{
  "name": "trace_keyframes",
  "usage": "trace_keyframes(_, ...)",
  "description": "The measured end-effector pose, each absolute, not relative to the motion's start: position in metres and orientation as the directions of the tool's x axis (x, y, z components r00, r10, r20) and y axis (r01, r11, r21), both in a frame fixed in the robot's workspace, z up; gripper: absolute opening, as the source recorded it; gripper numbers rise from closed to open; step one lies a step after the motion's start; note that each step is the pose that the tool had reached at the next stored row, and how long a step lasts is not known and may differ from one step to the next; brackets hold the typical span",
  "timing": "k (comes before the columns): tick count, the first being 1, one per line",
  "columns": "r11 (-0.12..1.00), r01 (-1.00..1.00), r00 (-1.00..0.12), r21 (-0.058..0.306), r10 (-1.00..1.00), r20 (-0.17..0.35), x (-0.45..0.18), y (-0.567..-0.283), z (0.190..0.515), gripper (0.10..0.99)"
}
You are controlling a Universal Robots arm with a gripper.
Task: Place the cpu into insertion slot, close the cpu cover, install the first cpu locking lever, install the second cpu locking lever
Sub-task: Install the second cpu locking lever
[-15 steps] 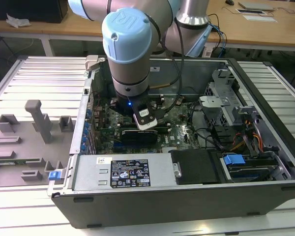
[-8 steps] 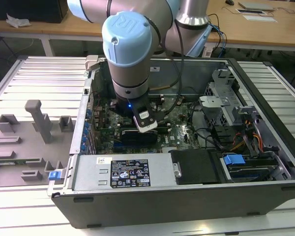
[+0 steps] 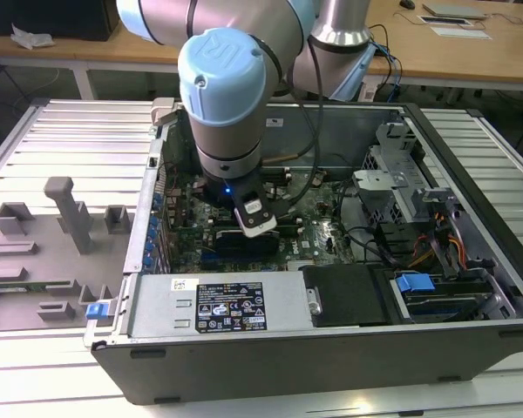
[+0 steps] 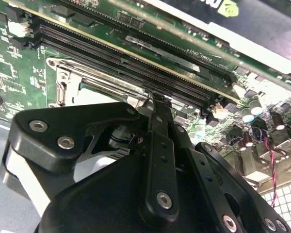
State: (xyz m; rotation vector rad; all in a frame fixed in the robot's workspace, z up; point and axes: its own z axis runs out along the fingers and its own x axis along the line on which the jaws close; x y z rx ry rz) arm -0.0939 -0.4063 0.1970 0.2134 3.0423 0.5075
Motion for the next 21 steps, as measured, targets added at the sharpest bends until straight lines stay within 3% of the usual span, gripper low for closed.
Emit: trace_keyframes(21,0.938,0.119,-0.990,0.326,0.135,-0.027,-0.0942,-0.4003,0.2009,0.106)
